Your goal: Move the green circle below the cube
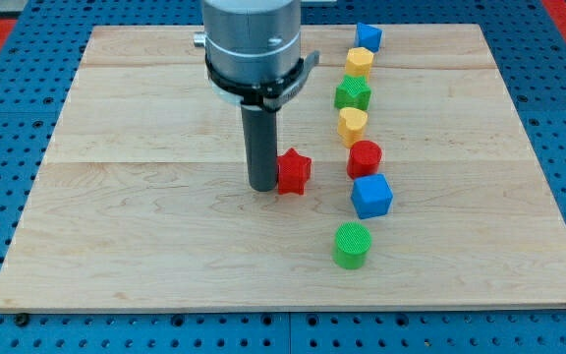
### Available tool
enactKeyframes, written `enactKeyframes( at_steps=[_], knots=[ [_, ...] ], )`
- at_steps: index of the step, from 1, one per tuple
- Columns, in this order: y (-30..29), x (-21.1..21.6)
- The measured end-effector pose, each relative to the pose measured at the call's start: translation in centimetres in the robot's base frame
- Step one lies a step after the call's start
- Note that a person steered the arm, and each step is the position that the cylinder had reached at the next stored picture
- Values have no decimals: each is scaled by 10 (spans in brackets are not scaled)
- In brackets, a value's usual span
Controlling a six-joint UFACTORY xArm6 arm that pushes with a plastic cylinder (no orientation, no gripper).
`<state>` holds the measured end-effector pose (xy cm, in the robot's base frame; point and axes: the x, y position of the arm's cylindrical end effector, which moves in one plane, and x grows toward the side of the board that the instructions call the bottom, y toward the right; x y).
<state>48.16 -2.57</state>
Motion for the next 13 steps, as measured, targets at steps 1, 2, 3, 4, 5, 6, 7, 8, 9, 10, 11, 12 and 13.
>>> enactKeyframes(
  at_steps=[1, 2, 3, 4, 5, 6, 7, 8, 9, 10, 11, 12, 13],
  knots=[
    [-33, -21],
    [-11, -26],
    [21, -26],
    [33, -27],
    [17, 8],
    [18, 73],
    [40, 96],
    [66, 93],
    [77, 100],
    [97, 107],
    [114, 112],
    [126, 120],
    [133, 119]
  ],
)
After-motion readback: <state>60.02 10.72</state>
